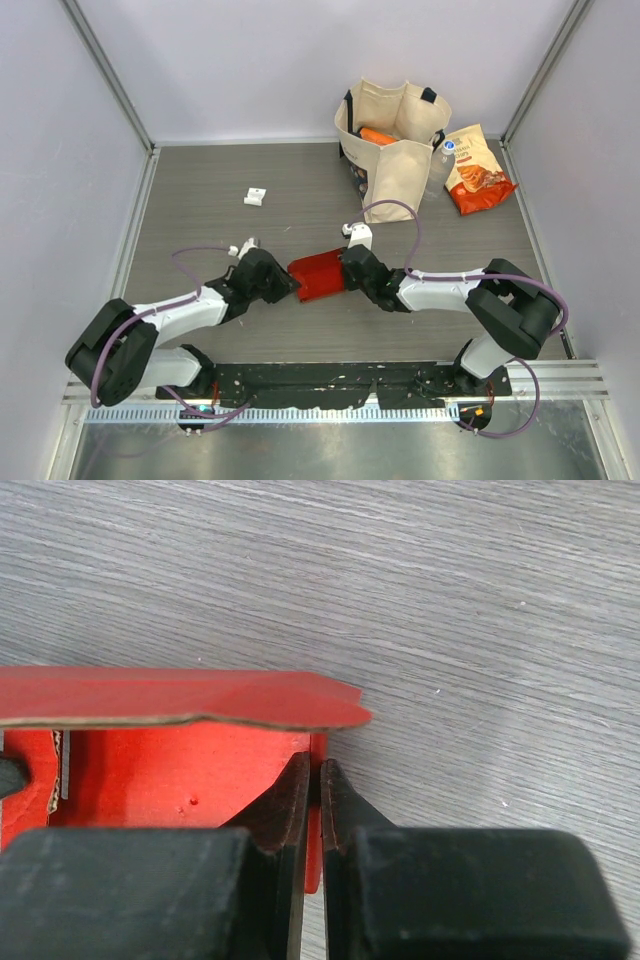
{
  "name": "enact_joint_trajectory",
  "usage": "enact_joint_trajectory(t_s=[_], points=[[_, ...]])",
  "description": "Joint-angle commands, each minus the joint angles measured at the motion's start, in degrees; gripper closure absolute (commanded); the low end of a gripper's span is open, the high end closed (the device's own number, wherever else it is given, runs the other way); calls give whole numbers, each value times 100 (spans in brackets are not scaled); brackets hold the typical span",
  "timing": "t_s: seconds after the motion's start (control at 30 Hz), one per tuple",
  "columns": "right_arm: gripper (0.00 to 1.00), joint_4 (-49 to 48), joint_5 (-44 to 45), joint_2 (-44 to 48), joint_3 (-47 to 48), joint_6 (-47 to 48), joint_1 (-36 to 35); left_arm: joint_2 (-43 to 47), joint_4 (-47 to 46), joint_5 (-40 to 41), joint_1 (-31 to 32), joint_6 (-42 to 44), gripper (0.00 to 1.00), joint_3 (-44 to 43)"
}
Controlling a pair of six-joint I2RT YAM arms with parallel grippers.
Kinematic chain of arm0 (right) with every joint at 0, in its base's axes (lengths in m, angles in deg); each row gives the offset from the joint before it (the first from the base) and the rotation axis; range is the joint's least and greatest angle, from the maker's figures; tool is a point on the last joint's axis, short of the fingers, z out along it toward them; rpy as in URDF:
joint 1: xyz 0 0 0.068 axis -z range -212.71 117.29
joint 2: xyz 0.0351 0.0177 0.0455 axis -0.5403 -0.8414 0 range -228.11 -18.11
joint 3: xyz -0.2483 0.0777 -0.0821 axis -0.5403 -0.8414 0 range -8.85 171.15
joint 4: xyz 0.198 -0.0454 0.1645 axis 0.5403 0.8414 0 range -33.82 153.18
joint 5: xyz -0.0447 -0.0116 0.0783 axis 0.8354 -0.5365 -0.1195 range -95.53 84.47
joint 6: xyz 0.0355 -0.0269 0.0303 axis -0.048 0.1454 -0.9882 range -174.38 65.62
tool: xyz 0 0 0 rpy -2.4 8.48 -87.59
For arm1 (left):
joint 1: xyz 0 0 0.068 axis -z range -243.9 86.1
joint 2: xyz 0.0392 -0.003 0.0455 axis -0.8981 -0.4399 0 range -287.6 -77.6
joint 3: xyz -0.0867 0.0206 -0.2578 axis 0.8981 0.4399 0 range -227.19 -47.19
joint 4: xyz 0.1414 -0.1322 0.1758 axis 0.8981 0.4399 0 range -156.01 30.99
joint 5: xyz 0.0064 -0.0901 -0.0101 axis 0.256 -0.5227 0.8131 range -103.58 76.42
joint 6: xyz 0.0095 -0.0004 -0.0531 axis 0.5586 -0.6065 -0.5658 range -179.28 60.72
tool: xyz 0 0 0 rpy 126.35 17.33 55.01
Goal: Fold the paper box
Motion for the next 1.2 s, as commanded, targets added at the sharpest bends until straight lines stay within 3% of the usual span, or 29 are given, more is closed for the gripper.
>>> enact_joint_trajectory(t_s=[0.0,0.13,0.53,0.67,0.87,1.17], points=[[98,-126,-41,53,114,-142,-90,-219,381,164,43,247,75,-365],[98,-144,-6,17,140,-221,-125,-509,521,348,236,379,78,-585],[100,-91,240,-185,219,-538,-301,-1440,2629,2194,1027,976,92,-1929],[100,-91,284,-255,202,-783,-309,-2142,3524,2809,1343,1170,100,-2543],[100,-205,539,-387,43,-1161,-301,-3540,4792,3513,1738,1355,100,-3563],[95,-530,470,-431,26,-1478,-309,-4262,4495,3329,1906,1785,100,-3776]])
